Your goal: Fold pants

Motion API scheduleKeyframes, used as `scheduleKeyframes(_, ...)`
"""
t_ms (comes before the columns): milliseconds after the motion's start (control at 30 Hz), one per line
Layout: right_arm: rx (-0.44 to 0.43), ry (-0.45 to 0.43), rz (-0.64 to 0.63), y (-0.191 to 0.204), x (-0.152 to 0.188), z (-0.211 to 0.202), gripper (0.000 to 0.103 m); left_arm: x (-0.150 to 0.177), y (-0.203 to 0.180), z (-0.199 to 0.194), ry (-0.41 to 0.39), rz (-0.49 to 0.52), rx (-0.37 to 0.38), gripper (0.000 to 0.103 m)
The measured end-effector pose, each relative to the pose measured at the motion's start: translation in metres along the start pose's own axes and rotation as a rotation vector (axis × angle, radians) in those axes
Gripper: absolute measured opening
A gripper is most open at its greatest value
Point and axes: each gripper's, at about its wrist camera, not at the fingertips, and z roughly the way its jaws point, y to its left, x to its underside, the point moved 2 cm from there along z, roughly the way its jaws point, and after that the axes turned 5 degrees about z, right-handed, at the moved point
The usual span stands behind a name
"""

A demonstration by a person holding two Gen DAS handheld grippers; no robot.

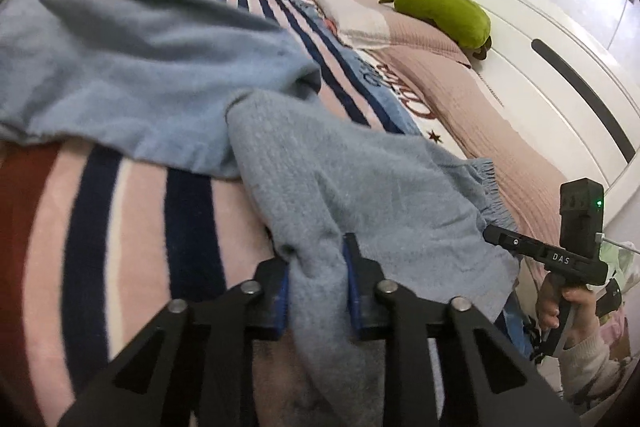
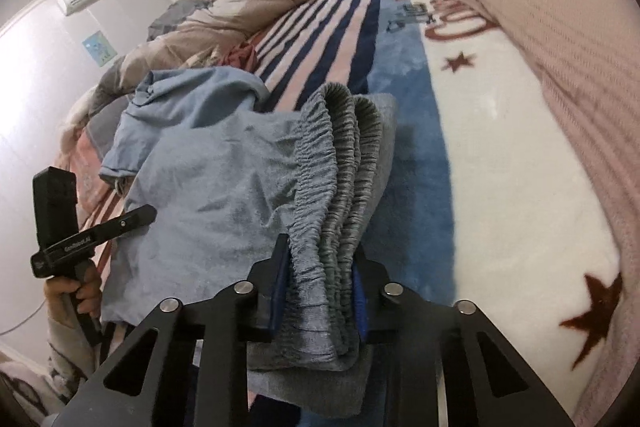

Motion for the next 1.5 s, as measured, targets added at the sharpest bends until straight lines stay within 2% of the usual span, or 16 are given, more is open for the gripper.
scheduleKeyframes(233,-0.001,-0.048,-0.075,0.032,-0.009,-0.021,0.018,-0.005,-0.008,-0.03,-0.057,0.071,-0.052,0.011)
scheduleKeyframes(433,-0.024,-0.054,-0.106,0.068,-0.007,-0.024,0.018,-0.003,0.005,-0.071,-0.119,0.074,-0.078,0.011)
scheduleKeyframes(633,-0.065,-0.036,-0.137,0.113,-0.001,-0.013,0.018,0.009,0.036,-0.12,-0.169,0.054,-0.124,0.011)
scheduleKeyframes(900,-0.119,0.027,-0.214,0.189,0.009,0.025,0.018,0.038,0.092,-0.18,-0.221,-0.001,-0.202,0.011)
scheduleKeyframes(1200,-0.223,0.146,-0.317,0.282,0.026,0.086,0.018,0.069,0.167,-0.244,-0.245,-0.072,-0.361,0.01)
scheduleKeyframes(1267,-0.251,0.182,-0.343,0.306,0.03,0.099,0.018,0.078,0.181,-0.257,-0.225,-0.055,-0.446,0.01)
scheduleKeyframes(1367,-0.29,0.237,-0.386,0.342,0.041,0.117,0.018,0.09,0.203,-0.273,-0.177,-0.072,-0.53,0.01)
scheduleKeyframes(1500,-0.358,0.306,-0.408,0.381,0.059,0.138,0.018,0.104,0.225,-0.294,-0.137,-0.097,-0.608,0.01)
